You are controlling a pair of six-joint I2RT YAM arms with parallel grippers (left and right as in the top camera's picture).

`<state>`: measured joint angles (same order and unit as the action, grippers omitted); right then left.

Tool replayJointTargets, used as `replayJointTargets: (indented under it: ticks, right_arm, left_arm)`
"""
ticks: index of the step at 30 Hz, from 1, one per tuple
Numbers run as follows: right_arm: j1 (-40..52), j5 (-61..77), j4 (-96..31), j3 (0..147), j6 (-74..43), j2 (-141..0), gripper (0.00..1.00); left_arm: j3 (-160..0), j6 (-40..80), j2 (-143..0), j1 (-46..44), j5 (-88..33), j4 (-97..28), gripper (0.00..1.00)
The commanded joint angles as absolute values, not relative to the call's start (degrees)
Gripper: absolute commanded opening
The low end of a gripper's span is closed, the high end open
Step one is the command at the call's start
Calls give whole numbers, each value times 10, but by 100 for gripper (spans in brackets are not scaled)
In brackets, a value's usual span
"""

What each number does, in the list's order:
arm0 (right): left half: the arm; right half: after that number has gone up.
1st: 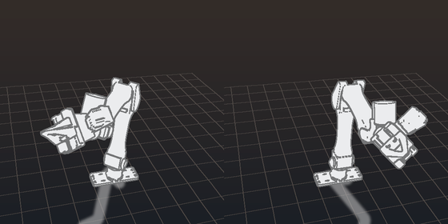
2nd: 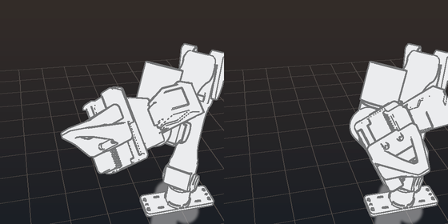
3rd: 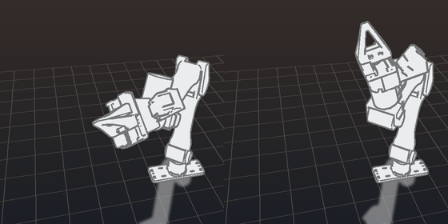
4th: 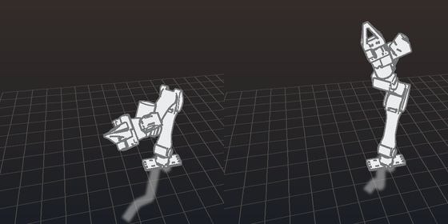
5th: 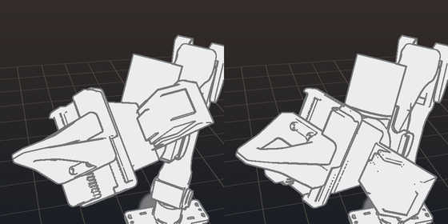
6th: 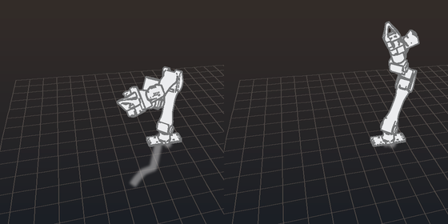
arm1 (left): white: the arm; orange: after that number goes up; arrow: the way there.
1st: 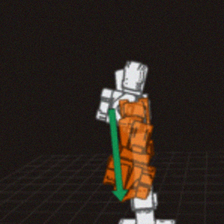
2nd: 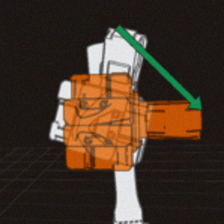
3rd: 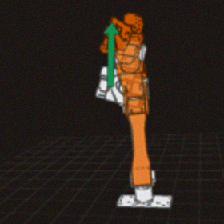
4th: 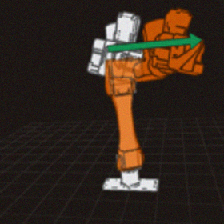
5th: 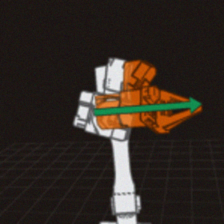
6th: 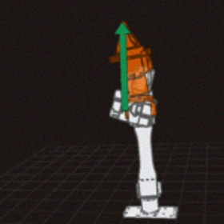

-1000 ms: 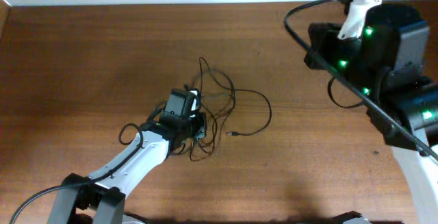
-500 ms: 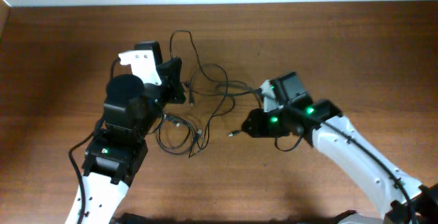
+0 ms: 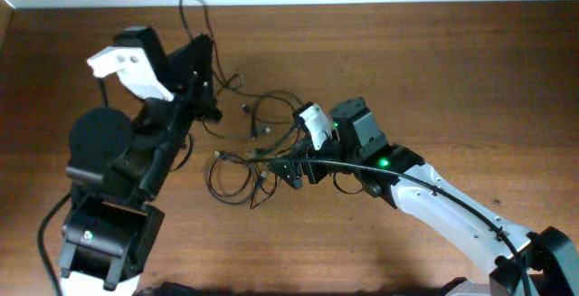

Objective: Untangle cables

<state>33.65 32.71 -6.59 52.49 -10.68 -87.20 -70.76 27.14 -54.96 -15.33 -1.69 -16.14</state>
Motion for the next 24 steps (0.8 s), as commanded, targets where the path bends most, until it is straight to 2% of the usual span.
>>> replayJointTargets:
  ticks: [1,4,6,10,12,14,16,18,20,22,24]
  right_arm:
    - [337,341,-47,526,-64,-877,99]
    - [337,250,-98,526,-173,-853,99]
    - [337,132,-196,526,-248,-851,99]
    - [337,73,-283,525,-247,-852,99]
    - [337,68,-276,524,-247,-861,99]
    - [337,82,-268,524,-250,-865,99]
    - [337,95,-253,524,-249,-865,99]
    - [337,96,-241,524,-249,-865,99]
    - [337,97,-176,524,-235,-865,98]
    - [338,170,-110,524,-119,-865,99]
    - [338,257,-37,524,-66,-867,99]
  left_arm:
    - [-713,498,-552,-151,81,-234,0]
    - [-713,497,-623,-153,76,-230,0]
    - [-713,496,-760,-152,91,-197,0]
    - [-713,496,-907,-153,86,-168,0]
    - [-713,461,-956,-152,89,-166,0]
    - [-713,365,-949,-152,88,-165,0]
    - [-713,333,-928,-152,88,-165,0]
    - [-713,333,-891,-152,52,-182,0]
    - [-713,334,-839,-152,23,-212,0]
    - [-713,367,-789,-152,23,-230,0]
    - [-713,427,-764,-152,23,-257,0]
